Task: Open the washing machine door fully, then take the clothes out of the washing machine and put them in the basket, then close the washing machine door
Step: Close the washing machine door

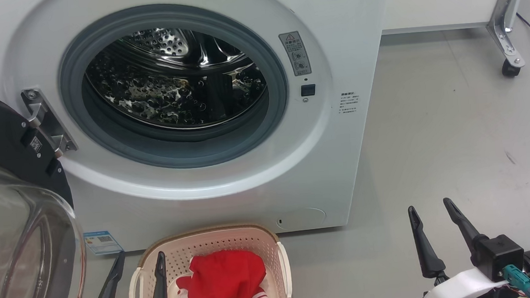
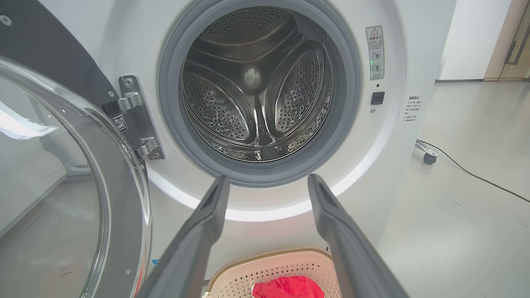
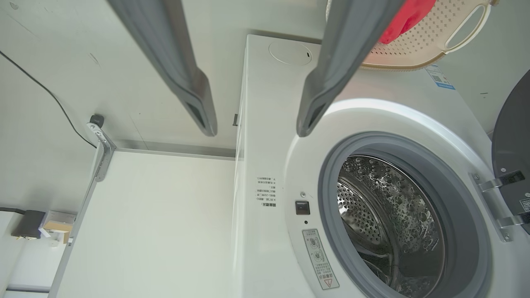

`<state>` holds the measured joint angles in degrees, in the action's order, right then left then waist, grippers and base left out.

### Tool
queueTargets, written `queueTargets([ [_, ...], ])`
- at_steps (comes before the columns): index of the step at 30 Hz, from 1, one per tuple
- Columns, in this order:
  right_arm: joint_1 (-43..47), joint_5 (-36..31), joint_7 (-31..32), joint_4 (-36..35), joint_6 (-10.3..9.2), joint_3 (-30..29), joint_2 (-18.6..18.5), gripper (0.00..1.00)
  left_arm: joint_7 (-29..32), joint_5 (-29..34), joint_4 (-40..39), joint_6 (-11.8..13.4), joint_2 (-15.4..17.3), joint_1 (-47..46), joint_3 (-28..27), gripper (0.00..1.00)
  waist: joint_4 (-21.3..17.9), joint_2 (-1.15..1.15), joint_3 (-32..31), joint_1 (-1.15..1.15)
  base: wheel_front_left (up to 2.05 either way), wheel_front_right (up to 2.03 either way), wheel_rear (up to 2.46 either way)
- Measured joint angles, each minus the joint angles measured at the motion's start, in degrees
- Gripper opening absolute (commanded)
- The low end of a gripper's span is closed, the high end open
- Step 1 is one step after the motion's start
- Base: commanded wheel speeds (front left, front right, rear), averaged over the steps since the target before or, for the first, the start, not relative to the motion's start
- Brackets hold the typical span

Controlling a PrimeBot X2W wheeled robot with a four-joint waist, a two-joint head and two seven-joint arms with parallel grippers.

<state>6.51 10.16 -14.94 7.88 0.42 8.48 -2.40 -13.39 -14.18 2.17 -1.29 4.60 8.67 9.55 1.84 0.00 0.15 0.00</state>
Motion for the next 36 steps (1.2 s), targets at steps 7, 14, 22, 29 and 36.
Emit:
queueTargets([
  [7,0.01,0.01,0.0,0.0,0.0,-0.03,0.01,1.0,0.05,0.18,-0.6,0.01,0.07,0.13,0.0,1.0,0.1,0.0,-0.06,0.0,-0.58,0.58,0.0],
  [14,0.01,0.01,0.01,0.0,0.0,-0.08,0.03,1.0,0.22,0.18,-0.88,0.31,0.11,0.18,0.02,1.0,0.13,0.0,-0.19,0.0,-0.87,0.87,0.0],
  [22,0.01,0.01,0.01,0.0,0.0,-0.08,0.05,1.0,0.79,0.25,-1.15,0.32,0.33,0.82,0.24,1.0,0.13,0.0,-0.29,0.0,-1.18,1.18,0.0],
  [29,0.03,0.02,0.01,0.01,0.0,-0.09,0.07,1.0,0.78,0.25,-1.58,0.32,0.41,0.82,0.74,1.0,0.15,0.0,-0.35,0.0,-1.22,1.22,0.0],
  [36,0.06,0.07,0.01,0.02,-0.01,-0.16,0.08,1.0,0.79,0.25,-1.83,0.32,0.41,0.82,0.7,1.0,0.23,0.0,-0.41,0.0,-0.94,0.94,0.0],
])
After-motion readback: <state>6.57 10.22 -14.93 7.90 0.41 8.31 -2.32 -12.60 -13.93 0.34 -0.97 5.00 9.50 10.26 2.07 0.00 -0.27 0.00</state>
